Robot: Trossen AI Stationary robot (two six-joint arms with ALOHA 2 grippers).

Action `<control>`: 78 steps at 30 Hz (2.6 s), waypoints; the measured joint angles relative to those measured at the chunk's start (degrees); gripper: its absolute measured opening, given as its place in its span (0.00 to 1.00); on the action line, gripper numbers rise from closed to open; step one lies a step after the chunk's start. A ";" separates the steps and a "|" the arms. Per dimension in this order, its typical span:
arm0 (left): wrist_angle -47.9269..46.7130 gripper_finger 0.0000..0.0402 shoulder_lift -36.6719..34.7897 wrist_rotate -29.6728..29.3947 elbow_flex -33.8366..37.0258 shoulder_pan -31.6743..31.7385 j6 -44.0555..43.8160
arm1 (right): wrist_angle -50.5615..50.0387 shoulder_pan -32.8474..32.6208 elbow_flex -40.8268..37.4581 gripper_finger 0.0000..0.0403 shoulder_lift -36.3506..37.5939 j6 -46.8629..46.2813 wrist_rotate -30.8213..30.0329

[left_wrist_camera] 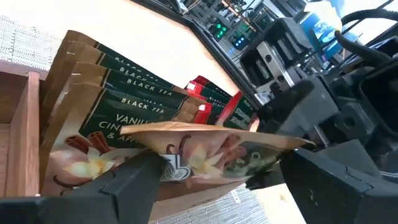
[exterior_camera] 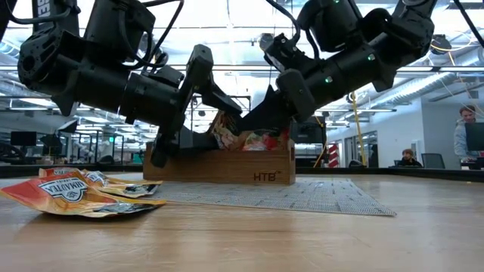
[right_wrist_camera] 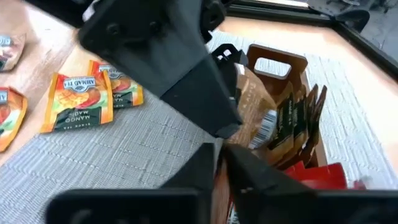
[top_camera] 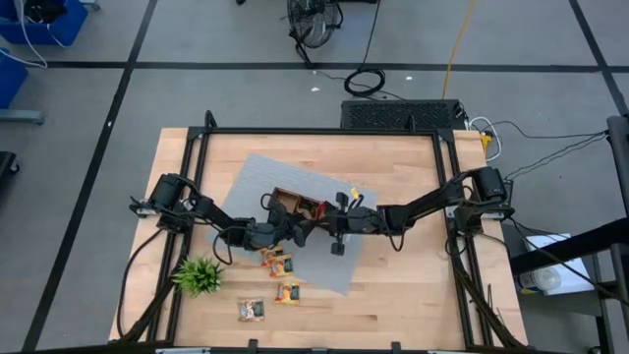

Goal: Pick & Place Tea
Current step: Put the brown tea bag into the wooden organizer

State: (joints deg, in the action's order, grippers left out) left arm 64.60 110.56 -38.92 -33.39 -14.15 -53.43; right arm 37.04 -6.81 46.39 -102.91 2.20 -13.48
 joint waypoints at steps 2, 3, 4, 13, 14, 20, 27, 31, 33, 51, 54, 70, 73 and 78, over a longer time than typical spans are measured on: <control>0.00 0.81 0.00 0.33 0.00 0.00 -0.72 | 0.02 0.00 0.00 0.02 0.00 0.13 -0.01; 0.01 0.81 0.00 0.81 0.00 0.00 -0.79 | -0.05 0.00 0.00 0.01 0.00 0.08 0.07; 0.19 0.81 0.00 1.27 0.00 0.00 -0.80 | -0.20 0.00 0.00 0.01 0.02 0.15 0.16; 3.93 0.81 -0.77 5.56 0.07 -1.17 5.27 | -0.46 -0.48 0.00 0.00 0.07 0.04 0.62; 4.03 0.81 -1.17 5.62 0.07 -1.42 6.13 | -0.50 -0.48 0.00 0.00 0.08 0.04 0.65; -1.16 0.81 -5.76 5.23 0.02 -2.10 10.33 | -1.50 -0.44 0.04 0.00 0.23 -0.20 0.30; -14.52 0.81 -13.01 3.88 0.02 -2.23 11.55 | -1.66 -0.39 0.06 0.00 1.31 -0.22 0.01; -21.39 0.81 -16.95 2.82 0.00 -2.25 11.93 | -3.18 -0.37 0.06 0.00 2.15 -0.22 0.01; -22.90 0.81 -18.67 2.62 0.00 -2.23 12.78 | -4.49 -0.37 0.20 0.00 2.98 -0.30 0.05; -29.31 0.81 -23.76 0.07 -0.02 -2.37 17.38 | -34.81 0.43 16.63 0.00 3.72 1.58 -6.85; -28.94 0.81 -23.76 0.02 -0.02 -2.47 17.72 | -38.50 0.86 18.43 0.00 3.72 0.70 -7.58; -28.41 0.81 -23.74 -0.15 -0.02 -2.45 22.36 | -43.05 2.62 19.45 0.00 0.57 -4.46 -7.28; -28.39 0.81 -23.74 -0.15 -0.02 -2.45 22.77 | -42.84 2.24 19.45 0.00 0.57 -4.49 -7.56; -28.00 0.81 -23.74 -0.15 0.00 -2.45 22.75 | -41.57 2.33 19.47 0.00 0.57 -4.11 -7.28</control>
State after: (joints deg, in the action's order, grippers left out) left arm 36.60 86.83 -39.07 -33.39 -16.60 -30.68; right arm -4.54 -4.48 65.87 -102.35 -1.91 -20.76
